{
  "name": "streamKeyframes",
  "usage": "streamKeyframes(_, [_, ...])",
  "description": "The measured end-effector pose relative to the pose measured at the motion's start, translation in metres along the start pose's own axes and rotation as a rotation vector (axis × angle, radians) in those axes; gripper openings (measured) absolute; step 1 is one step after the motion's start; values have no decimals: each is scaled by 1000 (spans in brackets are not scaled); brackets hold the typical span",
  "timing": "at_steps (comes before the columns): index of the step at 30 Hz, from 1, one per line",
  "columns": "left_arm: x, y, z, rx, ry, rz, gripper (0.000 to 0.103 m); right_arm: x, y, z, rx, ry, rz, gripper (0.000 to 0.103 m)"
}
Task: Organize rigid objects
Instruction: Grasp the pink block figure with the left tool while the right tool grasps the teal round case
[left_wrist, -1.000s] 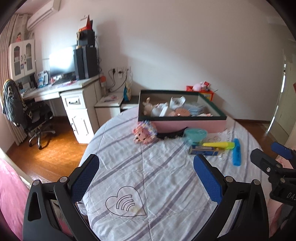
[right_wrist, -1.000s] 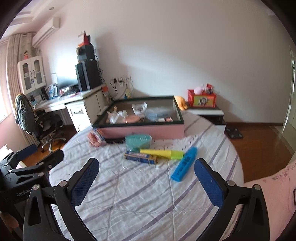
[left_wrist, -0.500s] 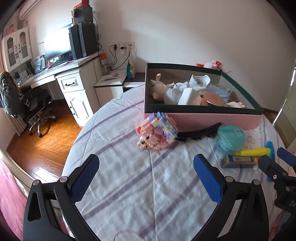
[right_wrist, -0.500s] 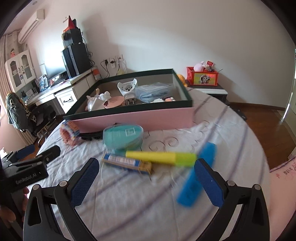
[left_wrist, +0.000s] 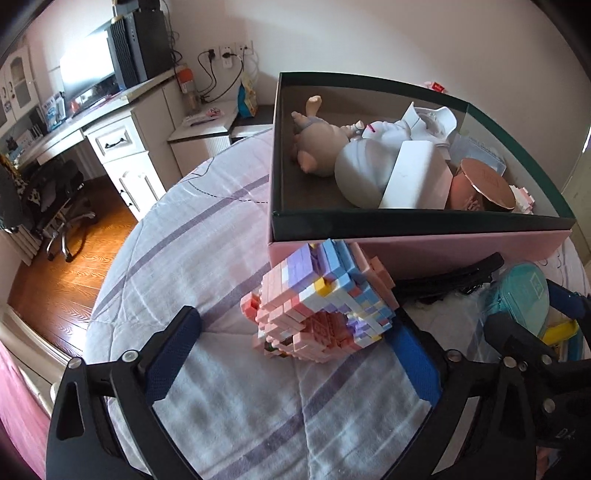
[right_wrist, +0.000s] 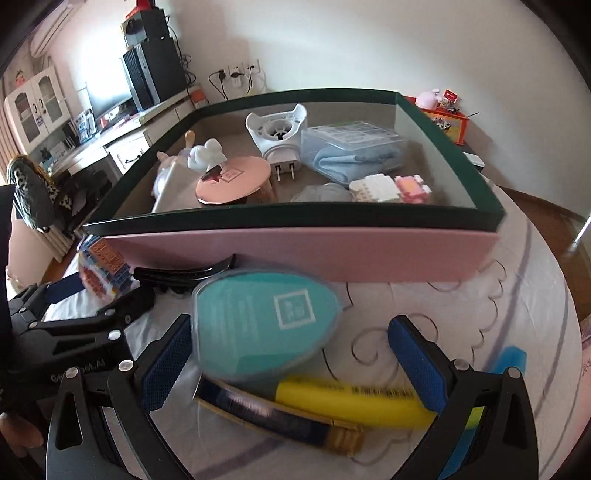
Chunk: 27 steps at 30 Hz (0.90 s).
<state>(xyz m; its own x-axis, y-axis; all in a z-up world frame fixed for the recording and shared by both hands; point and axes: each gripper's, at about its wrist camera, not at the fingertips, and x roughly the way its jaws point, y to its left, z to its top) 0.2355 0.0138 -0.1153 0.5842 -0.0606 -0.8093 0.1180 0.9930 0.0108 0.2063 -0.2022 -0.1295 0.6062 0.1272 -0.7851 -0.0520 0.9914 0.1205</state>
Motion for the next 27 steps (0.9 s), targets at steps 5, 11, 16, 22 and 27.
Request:
streamKeyframes(5, [-8, -8, -2, 44, -28, -81, 66, 6, 6, 1, -32, 2, -9, 94])
streamKeyframes(11, [-26, -11, -10, 46, -76, -70, 59, -4, 9, -7, -52, -15, 4, 72])
streamKeyframes(16, [-53, -2, -21, 16, -118, -90, 59, -18, 3, -12, -21, -36, 47, 72])
streamKeyframes(22, [-96, 1, -44, -27, -198, -99, 59, -54, 5, -24, 5, -105, 73, 72])
streamKeyframes(27, [-129, -7, -68, -39, -238, -118, 59, -90, 5, -36, 17, -169, 83, 72])
